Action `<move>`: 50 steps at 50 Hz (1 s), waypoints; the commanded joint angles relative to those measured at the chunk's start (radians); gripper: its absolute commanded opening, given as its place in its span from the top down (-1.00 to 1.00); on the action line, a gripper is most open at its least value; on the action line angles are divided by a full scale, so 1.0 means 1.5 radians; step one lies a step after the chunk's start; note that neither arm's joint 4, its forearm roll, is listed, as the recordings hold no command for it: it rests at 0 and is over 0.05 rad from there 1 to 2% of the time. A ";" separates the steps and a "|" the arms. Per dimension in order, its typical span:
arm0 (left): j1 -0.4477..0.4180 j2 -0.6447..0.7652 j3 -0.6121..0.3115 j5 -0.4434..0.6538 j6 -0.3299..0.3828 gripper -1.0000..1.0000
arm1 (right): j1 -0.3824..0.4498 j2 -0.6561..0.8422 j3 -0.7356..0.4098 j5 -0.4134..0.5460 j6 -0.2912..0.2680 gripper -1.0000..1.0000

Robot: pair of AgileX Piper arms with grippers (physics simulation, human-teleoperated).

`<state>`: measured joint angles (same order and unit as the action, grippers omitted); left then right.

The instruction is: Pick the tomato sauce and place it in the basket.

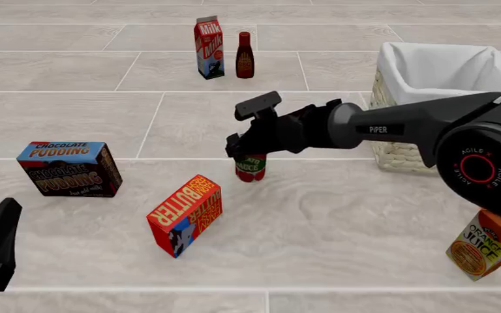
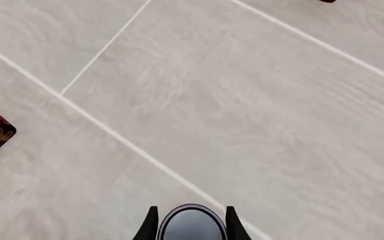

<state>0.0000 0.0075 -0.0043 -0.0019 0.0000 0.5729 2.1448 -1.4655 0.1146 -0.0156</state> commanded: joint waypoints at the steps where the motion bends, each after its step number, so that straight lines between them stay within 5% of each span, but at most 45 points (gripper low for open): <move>1: 0.000 0.000 0.000 0.000 0.000 -1.00 | -0.001 0.003 -0.001 0.000 0.000 -1.00; 24: 0.000 0.000 0.000 0.000 0.000 -1.00 | -0.008 0.007 0.005 -0.008 -0.010 -1.00; 25: 0.000 0.000 0.000 0.000 0.000 -1.00 | -0.010 0.012 -0.001 -0.003 -0.008 1.00; 40: 0.000 0.000 0.000 0.000 0.000 -1.00 | -0.027 -0.050 0.037 -0.010 -0.037 1.00; 50: 0.000 0.000 0.000 0.000 0.000 -1.00 | -0.037 -0.188 0.077 0.007 -0.075 1.00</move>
<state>0.0000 0.0075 -0.0043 -0.0019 0.0000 0.5318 2.0164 -1.3883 0.1026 -0.1060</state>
